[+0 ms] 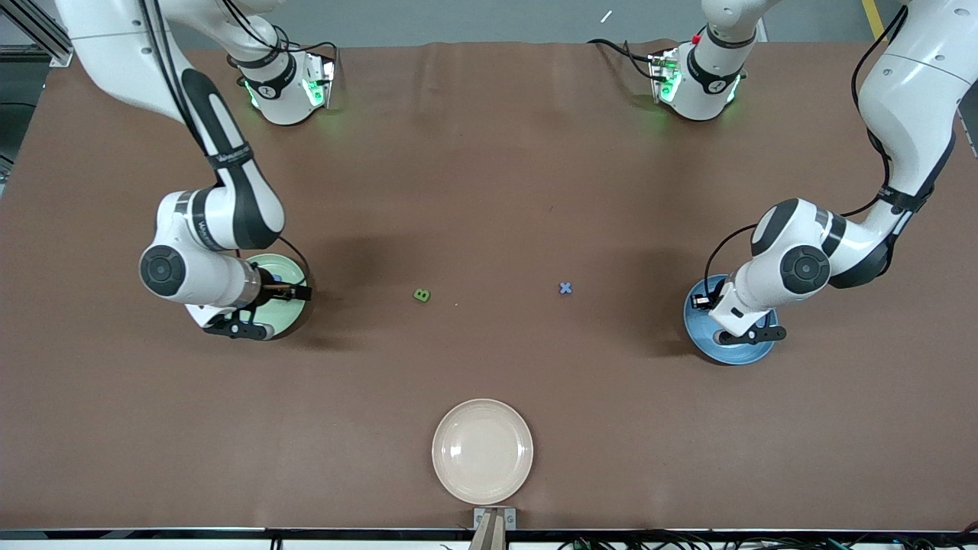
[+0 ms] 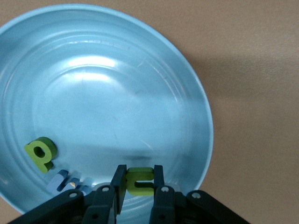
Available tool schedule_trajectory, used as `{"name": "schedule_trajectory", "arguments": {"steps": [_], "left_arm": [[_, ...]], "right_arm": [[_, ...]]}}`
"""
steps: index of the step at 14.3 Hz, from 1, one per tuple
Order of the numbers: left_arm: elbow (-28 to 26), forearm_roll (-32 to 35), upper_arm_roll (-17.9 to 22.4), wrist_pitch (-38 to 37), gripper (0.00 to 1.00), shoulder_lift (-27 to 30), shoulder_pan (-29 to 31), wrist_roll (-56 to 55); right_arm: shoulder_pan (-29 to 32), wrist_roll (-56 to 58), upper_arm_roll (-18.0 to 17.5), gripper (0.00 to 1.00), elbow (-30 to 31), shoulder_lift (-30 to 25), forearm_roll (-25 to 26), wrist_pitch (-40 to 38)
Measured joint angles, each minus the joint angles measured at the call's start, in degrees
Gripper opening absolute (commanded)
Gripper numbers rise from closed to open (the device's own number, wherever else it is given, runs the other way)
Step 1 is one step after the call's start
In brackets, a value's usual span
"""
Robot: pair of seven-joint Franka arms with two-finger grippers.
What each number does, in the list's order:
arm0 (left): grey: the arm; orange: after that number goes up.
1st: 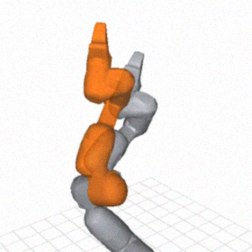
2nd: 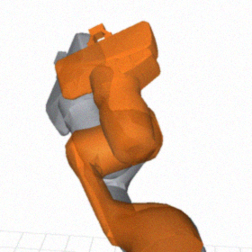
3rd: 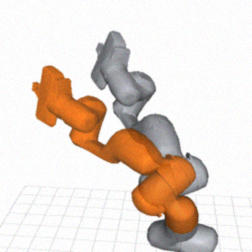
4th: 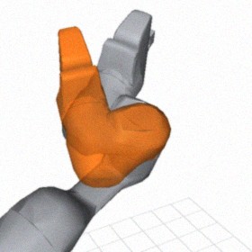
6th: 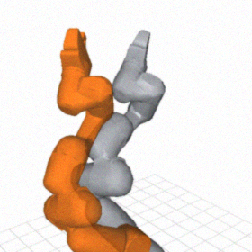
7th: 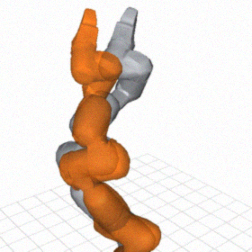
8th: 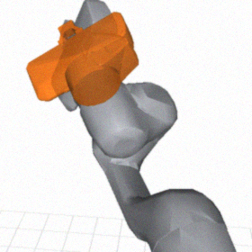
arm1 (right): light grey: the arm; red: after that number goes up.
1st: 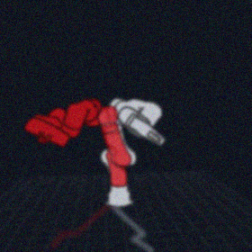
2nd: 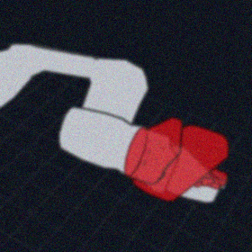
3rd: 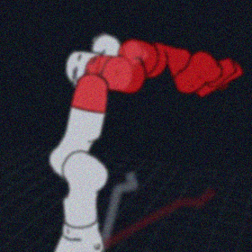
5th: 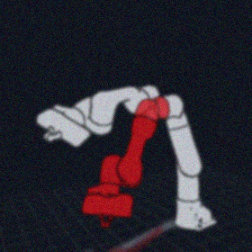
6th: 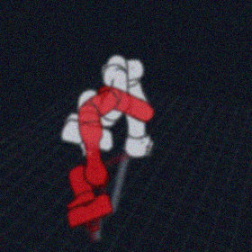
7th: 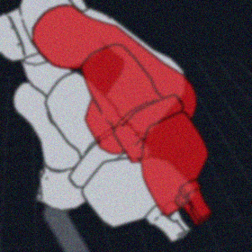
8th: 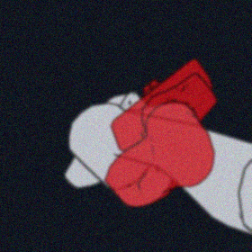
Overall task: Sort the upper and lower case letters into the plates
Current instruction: 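Grasp the green B with the right gripper while the left gripper grasps x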
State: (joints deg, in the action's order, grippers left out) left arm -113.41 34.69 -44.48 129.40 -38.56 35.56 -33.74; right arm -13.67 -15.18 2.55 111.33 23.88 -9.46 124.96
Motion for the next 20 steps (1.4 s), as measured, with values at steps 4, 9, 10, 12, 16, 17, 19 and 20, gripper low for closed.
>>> {"name": "schedule_trajectory", "arguments": {"steps": [4,9,10,12,16,17,19,20], "left_arm": [[-0.28,0.71,0.35,0.0,0.16,-0.39,0.12,0.0],[-0.78,1.56,0.72,0.0,0.68,-0.67,0.35,0.0],[-0.78,1.63,0.71,0.0,0.95,-0.67,0.35,0.0],[-0.63,1.83,0.68,-0.21,1.0,-0.58,0.46,0.0],[1.17,1.91,-2.74,-5.28,1.0,0.66,0.97,-0.03],[1.71,1.9,-4.44,-6.21,1.0,0.98,0.96,-0.22],[2.51,1.89,-7.78,-7.25,1.0,1.24,0.52,-2.21],[2.76,1.88,-8.87,-7.36,1.0,1.24,-0.29,-4.18]], "right_arm": [[-9.97,-13.1,-0.42,1.0,-1.41,0.73,-1.6,5.54],[-18.07,-26.07,-0.44,1.0,-2.88,7.6,-1.76,15.97],[-19.04,-28.38,-0.43,1.0,-4.01,8.89,-1.76,16.2],[-19.96,-31.52,-0.41,1.0,-5.79,10.45,-1.76,16.21],[-21.47,-34.22,-0.25,0.97,-6.3,11.04,-1.41,15.98],[-22.12,-34.93,-0.16,0.95,-6.29,11.13,-0.81,15.89],[-23.13,-37.34,-0.06,0.92,-6.28,11.52,1.83,15.77],[-23.4,-38.32,-0.01,0.9,-6.28,11.78,3.06,15.77]]}}
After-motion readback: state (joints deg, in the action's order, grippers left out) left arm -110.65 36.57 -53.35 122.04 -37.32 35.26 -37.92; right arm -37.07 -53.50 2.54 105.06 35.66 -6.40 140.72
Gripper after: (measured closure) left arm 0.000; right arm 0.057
